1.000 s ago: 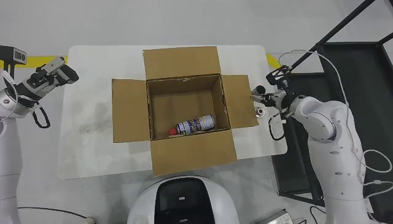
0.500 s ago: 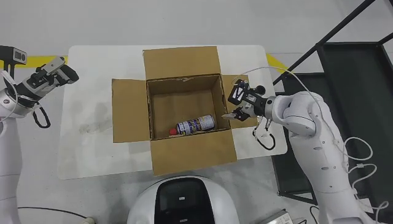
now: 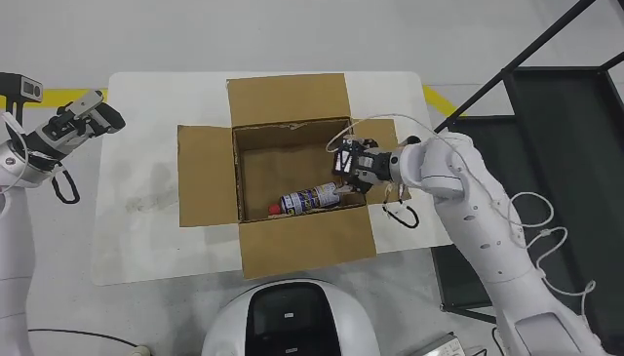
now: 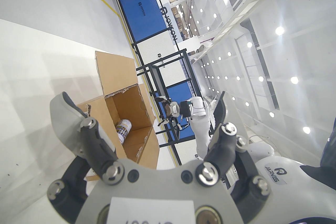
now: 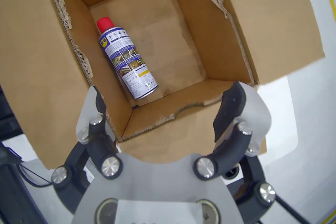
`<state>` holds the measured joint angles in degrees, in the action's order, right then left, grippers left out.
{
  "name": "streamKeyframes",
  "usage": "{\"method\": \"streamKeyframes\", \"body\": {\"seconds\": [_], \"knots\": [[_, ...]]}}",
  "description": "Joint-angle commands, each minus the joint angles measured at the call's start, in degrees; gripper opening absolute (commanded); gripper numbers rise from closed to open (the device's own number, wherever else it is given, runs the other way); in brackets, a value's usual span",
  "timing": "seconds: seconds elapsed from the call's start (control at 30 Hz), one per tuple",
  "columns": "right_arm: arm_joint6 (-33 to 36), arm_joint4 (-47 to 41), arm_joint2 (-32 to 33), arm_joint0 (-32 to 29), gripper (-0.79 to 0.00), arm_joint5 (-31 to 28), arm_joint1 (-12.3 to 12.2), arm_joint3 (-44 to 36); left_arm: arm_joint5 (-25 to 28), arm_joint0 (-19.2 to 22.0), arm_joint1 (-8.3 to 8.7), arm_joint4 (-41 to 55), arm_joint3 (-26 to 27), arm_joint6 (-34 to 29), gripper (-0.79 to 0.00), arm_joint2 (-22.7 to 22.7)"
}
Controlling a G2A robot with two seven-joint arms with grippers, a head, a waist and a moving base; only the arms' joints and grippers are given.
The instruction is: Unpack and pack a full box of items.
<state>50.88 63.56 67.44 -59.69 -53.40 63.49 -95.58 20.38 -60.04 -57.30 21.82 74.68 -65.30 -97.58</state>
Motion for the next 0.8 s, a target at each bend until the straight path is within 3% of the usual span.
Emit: {"method": "streamKeyframes", "body": {"seconds": [0.0,0.13,0.33,0.77], "knots": [[-0.68,0.75,-5.70,5.68,0.000,-0.68,0.35,5.02,0.00,0.00,0.00,0.00,0.00,0.00,0.000,0.00],[-1.89,0.23,-14.97,13.96,0.000,-1.89,1.66,13.67,0.00,0.00,0.00,0.00,0.00,0.00,0.000,0.00],[-3.94,-2.16,-25.38,21.44,0.000,-3.94,3.42,24.07,0.00,0.00,0.00,0.00,0.00,0.00,0.000,0.00],[-4.99,-9.57,-40.03,30.34,0.000,-4.60,8.63,37.77,0.00,0.00,0.00,0.00,0.00,0.00,0.000,0.00]]}}
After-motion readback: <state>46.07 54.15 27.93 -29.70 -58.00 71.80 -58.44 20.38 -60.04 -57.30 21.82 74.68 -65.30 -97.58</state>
